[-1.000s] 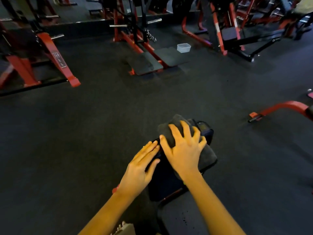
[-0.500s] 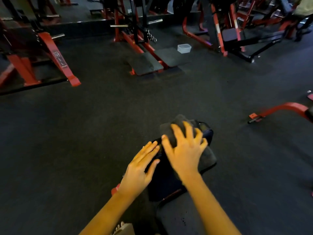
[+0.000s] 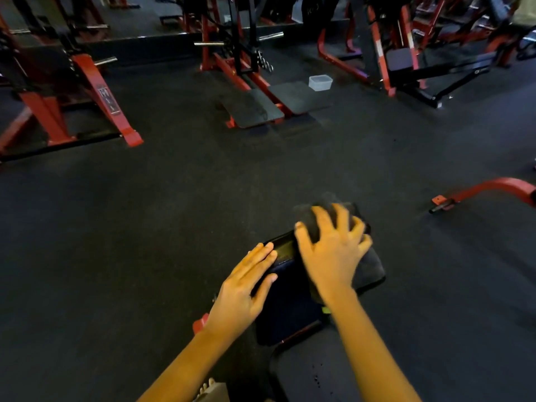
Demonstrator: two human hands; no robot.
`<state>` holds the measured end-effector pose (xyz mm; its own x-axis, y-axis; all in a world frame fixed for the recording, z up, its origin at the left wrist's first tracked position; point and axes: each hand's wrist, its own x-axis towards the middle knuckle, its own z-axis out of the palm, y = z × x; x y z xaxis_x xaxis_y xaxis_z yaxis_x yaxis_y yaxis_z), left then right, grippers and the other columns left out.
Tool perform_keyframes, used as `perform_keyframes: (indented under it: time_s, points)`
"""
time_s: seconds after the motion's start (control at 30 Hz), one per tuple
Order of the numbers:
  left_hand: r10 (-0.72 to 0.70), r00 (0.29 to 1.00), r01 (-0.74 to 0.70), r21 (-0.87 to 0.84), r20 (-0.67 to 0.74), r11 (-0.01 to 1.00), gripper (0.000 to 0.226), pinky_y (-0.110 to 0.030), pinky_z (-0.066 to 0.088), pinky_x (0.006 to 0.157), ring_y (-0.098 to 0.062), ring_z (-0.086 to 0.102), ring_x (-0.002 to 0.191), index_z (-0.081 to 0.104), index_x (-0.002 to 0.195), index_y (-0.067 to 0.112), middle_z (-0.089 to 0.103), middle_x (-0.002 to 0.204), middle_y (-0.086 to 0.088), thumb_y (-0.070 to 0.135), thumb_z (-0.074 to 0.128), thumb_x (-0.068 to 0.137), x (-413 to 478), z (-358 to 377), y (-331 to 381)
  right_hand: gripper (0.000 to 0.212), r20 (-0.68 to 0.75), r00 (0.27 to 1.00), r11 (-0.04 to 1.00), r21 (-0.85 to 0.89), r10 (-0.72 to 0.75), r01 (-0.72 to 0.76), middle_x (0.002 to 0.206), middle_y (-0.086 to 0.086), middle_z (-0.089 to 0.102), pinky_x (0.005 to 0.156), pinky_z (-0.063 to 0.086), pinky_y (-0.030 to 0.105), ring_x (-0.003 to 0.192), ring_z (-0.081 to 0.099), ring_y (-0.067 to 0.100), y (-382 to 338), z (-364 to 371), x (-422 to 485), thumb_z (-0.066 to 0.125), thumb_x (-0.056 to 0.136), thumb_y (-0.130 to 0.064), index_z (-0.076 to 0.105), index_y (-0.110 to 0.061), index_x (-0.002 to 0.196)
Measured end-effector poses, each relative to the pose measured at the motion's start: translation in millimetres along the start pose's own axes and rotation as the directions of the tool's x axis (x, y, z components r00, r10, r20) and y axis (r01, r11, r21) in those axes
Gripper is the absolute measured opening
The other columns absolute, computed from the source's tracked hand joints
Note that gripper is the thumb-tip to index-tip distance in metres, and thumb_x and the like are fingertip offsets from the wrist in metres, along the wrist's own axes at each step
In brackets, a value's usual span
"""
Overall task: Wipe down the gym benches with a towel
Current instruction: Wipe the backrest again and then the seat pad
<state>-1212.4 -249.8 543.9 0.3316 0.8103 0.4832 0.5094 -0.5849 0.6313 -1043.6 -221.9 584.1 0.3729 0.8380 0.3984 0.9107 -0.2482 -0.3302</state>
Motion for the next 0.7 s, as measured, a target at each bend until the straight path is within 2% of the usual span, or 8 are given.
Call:
perform_keyframes:
  time_s: [0.1, 0.17, 0.2, 0.33, 0.47, 0.57, 0.7]
  points:
    - [0.018, 1.0, -0.018, 0.015, -0.012, 1.0, 0.044, -0.017, 0.021, 0.113, 0.003, 0.028, 0.137, 0.047, 0.131, 0.009, 0.046, 0.137, -0.001, 0.033, 0.047, 0.094, 0.4, 1.6, -0.3, 0.05, -0.007, 0.987, 0.987, 0.019, -0.16, 0.16, 0.128, 0.006, 0.057, 0.087, 0.039, 0.054, 0.112, 0.047, 0.038, -20.0, 1.9, -27.7, 0.041, 0.086, -0.058, 0.065, -0.027, 0.117]
    - [0.028, 1.0, -0.028, 0.017, -0.012, 0.999, 0.045, -0.02, 0.023, 0.113, 0.0, 0.029, 0.137, 0.047, 0.131, 0.008, 0.046, 0.138, -0.002, 0.036, 0.045, 0.096, 0.0, 2.3, -0.6, 0.049, -0.021, 0.963, 0.963, 0.015, -0.269, 0.269, 0.127, 0.006, 0.059, 0.084, 0.039, 0.052, 0.111, 0.048, 0.037, -8.9, 2.9, -25.4, 0.044, 0.086, -0.058, 0.065, -0.027, 0.117]
    - [0.024, 1.0, -0.024, 0.012, -0.014, 1.0, 0.044, -0.022, 0.025, 0.113, -0.002, 0.032, 0.137, 0.048, 0.131, 0.009, 0.047, 0.138, -0.002, 0.034, 0.047, 0.095, -0.1, 2.3, -1.0, 0.049, -0.037, 0.96, 0.96, 0.017, -0.278, 0.279, 0.126, 0.006, 0.059, 0.083, 0.039, 0.05, 0.11, 0.049, 0.038, 1.0, 4.2, -18.4, 0.046, 0.085, -0.058, 0.066, -0.026, 0.116]
    - [0.0, 1.0, 0.0, 0.013, -0.012, 1.0, 0.045, -0.024, 0.026, 0.113, -0.006, 0.034, 0.136, 0.048, 0.133, 0.009, 0.047, 0.139, -0.001, 0.032, 0.049, 0.093, -1.0, 3.9, 0.6, 0.053, -0.048, 0.998, 0.993, 0.107, -0.041, 0.046, 0.131, 0.01, 0.056, 0.086, 0.037, 0.053, 0.11, 0.048, 0.043, 31.3, 4.7, 12.9, 0.044, 0.082, -0.059, 0.066, -0.025, 0.116]
    - [-0.03, 0.999, 0.03, 0.014, -0.018, 0.999, 0.045, -0.024, 0.023, 0.114, -0.005, 0.032, 0.137, 0.047, 0.133, 0.009, 0.047, 0.14, -0.002, 0.031, 0.048, 0.094, -2.6, 4.5, 4.9, 0.055, -0.065, 0.996, 0.986, 0.161, 0.055, -0.044, 0.137, 0.013, 0.051, 0.093, 0.034, 0.061, 0.118, 0.043, 0.046, 29.0, 8.8, 12.2, 0.041, 0.084, -0.056, 0.063, -0.021, 0.12]
    - [-0.061, 0.997, 0.061, 0.007, -0.046, 0.998, 0.045, -0.024, 0.021, 0.114, -0.002, 0.03, 0.137, 0.046, 0.132, 0.008, 0.047, 0.139, -0.003, 0.03, 0.048, 0.093, -3.9, 6.5, 9.4, 0.05, -0.115, 0.992, 0.985, 0.166, 0.059, -0.039, 0.138, 0.013, 0.05, 0.092, 0.034, 0.061, 0.119, 0.042, 0.045, 19.7, 14.5, -3.2, 0.044, 0.086, -0.053, 0.062, -0.022, 0.12]
    - [-0.097, 0.99, 0.1, 0.026, -0.105, 0.995, 0.044, -0.02, 0.021, 0.114, 0.0, 0.029, 0.137, 0.046, 0.131, 0.008, 0.046, 0.139, -0.001, 0.028, 0.049, 0.092, -12.1, 10.6, 15.0, 0.047, -0.197, 0.98, 0.978, 0.198, -0.028, 0.068, 0.139, 0.014, 0.048, 0.093, 0.034, 0.06, 0.121, 0.038, 0.042, 6.3, 24.9, -37.0, 0.046, 0.089, -0.052, 0.057, -0.024, 0.126]
